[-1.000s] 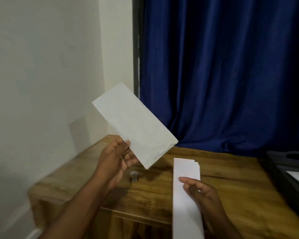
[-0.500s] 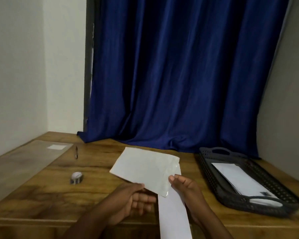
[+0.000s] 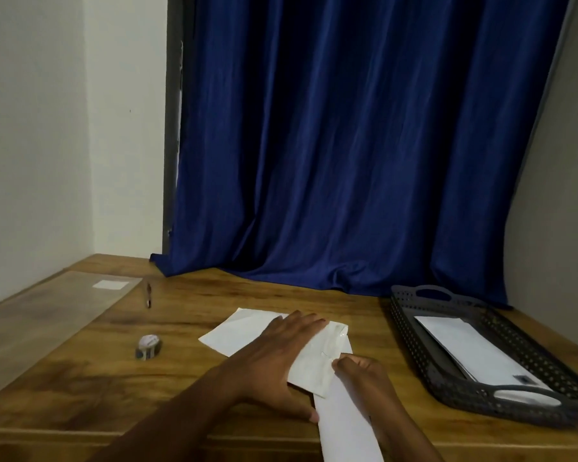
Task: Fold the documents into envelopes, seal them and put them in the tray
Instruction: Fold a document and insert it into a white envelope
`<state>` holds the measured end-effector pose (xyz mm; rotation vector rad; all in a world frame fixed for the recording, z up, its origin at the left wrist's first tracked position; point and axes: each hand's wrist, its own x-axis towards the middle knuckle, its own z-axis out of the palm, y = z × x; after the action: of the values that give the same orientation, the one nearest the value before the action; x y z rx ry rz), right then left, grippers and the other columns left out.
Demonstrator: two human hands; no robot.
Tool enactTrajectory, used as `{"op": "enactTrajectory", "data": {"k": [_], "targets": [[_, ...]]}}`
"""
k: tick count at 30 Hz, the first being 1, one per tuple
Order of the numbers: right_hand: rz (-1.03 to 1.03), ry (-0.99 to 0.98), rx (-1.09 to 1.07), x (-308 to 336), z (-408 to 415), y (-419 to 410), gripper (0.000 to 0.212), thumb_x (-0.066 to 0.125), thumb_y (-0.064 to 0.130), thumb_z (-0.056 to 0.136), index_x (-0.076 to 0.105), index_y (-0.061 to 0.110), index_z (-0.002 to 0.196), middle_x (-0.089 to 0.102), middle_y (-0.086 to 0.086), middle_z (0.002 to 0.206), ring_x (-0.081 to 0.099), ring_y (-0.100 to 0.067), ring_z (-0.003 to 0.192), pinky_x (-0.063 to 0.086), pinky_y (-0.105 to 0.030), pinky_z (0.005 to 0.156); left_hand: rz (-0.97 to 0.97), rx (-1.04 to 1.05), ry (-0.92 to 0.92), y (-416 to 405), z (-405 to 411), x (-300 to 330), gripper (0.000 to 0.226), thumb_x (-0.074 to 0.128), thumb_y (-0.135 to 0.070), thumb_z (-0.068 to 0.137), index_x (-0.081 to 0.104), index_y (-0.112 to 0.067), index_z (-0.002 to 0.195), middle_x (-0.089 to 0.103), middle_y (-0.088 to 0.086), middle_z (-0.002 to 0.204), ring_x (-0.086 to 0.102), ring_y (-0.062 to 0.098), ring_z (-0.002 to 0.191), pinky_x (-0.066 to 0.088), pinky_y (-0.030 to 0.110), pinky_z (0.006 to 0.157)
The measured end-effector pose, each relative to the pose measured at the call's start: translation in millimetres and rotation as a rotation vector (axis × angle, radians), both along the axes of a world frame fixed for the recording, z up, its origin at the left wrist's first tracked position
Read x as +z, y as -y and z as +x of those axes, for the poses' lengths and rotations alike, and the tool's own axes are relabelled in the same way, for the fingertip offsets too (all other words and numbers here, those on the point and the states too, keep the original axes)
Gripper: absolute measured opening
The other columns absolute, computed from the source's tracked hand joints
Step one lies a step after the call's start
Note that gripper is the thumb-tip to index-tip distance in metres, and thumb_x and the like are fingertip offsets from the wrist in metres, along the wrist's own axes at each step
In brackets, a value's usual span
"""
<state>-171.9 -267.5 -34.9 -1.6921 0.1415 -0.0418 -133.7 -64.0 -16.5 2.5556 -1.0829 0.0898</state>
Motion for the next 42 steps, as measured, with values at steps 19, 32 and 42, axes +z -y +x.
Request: {"op": "enactTrajectory", "data": {"k": [19,32,42], "targets": [[-0.085,-0.028,-0.039,3,35,0,0.029,0.073,0.024,0.088,0.063,0.008,0.066,0.064,-0.01,0.067,0.06,-0.019,0.057,0.042,-0.02,0.053,0.029,0.096,0.218,4,51,-17,0.124,0.067,-0.085,0.061,-0.011,-0.052,0.151,0.001,-0.018,0.159,0.004,0.014,0.145,0.012,0.04,0.121],[-0.129,-0.081,0.099,4,37,7,0.023,0.064,0.021,0.096,0.078,0.007,0.085,0.078,-0.012,0.086,0.072,-0.028,0.076,0.051,-0.027,0.061,-0.055,0.099,0.235,1,56,-20,0.12,0.075,-0.077,0.061,0.0,-0.052,0.151,0.008,-0.02,0.155,0.012,0.009,0.141,0.02,0.036,0.118],[-0.183,0.02,0.058,-3,46,1,0.025,0.077,0.016,0.086,0.074,-0.01,0.085,0.076,-0.015,0.08,0.07,-0.026,0.073,0.05,-0.028,0.062,-0.06,0.075,0.275,1,50,-22,0.117,0.073,-0.079,0.062,0.002,-0.052,0.151,0.012,-0.02,0.156,0.013,0.008,0.141,0.019,0.035,0.119]]}}
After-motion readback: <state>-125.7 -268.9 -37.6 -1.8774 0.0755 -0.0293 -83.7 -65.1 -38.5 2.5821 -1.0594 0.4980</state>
